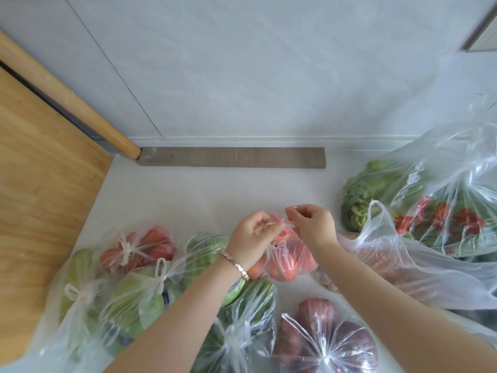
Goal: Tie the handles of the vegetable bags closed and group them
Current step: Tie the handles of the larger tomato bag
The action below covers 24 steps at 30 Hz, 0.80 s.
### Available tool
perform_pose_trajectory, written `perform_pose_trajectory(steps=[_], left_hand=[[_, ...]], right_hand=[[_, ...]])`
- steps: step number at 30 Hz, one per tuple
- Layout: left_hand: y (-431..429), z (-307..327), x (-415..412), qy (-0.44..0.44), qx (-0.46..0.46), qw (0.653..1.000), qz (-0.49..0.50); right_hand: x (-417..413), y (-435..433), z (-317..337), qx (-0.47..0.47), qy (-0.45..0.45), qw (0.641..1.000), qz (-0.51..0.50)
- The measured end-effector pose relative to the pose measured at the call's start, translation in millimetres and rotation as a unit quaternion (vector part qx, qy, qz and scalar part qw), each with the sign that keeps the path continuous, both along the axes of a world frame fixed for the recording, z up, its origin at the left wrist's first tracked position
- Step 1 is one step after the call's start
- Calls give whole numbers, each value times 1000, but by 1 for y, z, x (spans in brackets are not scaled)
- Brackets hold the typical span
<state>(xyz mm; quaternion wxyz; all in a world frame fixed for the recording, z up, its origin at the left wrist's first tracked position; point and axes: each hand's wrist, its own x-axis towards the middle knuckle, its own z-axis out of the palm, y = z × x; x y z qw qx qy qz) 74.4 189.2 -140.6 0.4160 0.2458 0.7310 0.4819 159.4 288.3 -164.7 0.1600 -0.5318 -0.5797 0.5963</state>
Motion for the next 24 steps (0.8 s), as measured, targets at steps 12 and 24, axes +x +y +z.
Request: perform_pose_trajectory(steps=[12, 24], left_hand=[[4, -5, -12, 30, 12, 999, 43], [15, -15, -31, -10, -76, 997, 2]], right_hand=[[22, -10, 4, 56, 122, 966, 219], [19, -8, 7, 155, 68, 979, 116]])
